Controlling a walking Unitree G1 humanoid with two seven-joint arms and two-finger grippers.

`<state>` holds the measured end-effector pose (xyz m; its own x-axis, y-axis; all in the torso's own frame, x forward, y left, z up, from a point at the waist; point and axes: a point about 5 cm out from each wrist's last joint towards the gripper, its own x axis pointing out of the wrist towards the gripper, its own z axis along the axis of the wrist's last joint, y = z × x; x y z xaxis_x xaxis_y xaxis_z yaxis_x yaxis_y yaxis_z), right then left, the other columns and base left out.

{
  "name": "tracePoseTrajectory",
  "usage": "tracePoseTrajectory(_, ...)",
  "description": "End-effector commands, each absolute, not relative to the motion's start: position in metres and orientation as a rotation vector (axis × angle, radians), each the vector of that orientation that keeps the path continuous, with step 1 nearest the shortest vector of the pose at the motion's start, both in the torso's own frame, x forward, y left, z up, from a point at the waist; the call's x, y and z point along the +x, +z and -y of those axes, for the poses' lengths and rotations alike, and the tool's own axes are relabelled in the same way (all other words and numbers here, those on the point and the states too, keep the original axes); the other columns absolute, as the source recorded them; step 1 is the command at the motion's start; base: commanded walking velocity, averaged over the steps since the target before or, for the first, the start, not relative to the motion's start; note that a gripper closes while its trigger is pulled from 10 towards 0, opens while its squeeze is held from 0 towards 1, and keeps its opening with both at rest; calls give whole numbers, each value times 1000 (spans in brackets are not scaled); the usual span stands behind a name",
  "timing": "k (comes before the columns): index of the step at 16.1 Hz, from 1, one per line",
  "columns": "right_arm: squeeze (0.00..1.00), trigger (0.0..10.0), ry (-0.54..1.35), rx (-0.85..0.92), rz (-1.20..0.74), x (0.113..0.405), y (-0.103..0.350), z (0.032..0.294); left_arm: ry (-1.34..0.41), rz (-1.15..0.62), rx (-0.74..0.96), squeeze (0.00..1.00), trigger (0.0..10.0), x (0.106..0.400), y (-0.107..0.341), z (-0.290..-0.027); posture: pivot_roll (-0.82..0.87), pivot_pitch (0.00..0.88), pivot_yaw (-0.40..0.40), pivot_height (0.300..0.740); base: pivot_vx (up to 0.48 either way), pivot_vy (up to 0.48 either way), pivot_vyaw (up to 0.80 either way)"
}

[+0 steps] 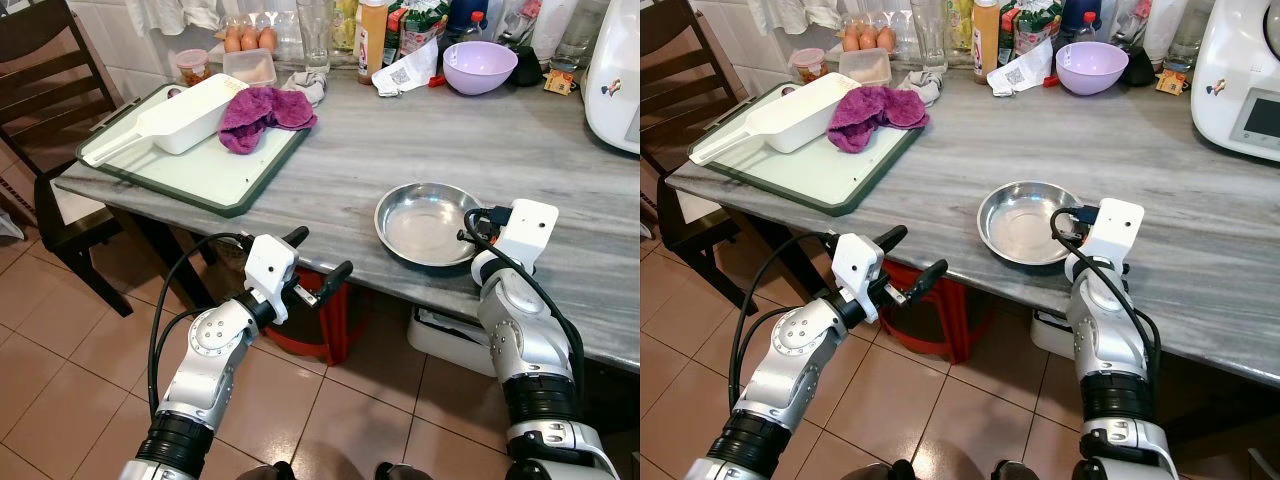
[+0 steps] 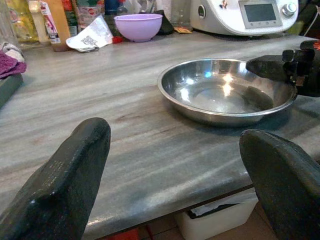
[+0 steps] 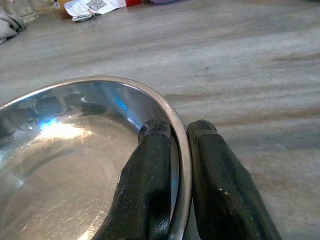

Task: Setting the table

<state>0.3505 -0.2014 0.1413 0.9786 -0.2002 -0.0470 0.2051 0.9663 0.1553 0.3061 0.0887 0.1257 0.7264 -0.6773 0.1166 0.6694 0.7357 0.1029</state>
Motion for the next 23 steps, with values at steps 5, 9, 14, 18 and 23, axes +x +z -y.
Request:
tracePoseTrajectory(5, 1000, 10000, -114, 281, -60, 356, 140, 188, -726, 148, 69, 0, 10000, 307, 125, -90, -124, 115, 82, 740, 0, 0, 0)
tracePoseTrajectory(9, 1000, 10000, -61, 284, -16, 356, 147, 181, -719, 152, 68, 0, 10000, 309, 127, -92, -125, 115, 81, 740, 0, 0, 0)
tracePoseTrajectory(14, 604, 10000, -49, 205, -72, 353, 136, 180, -715, 146, 73, 0, 10000, 311, 126, -93, -125, 117, 83, 740, 0, 0, 0)
tracePoseTrajectory(18, 1000, 10000, -113, 143, 54, 350, 153, 191, -705, 154, 70, 0, 10000, 311, 126, -93, -126, 118, 84, 740, 0, 0, 0)
tracePoseTrajectory(23, 1000, 10000, -47, 240, -81, 350, 133, 177, -691, 164, 68, 0, 10000, 312, 127, -94, -126, 118, 84, 740, 0, 0, 0)
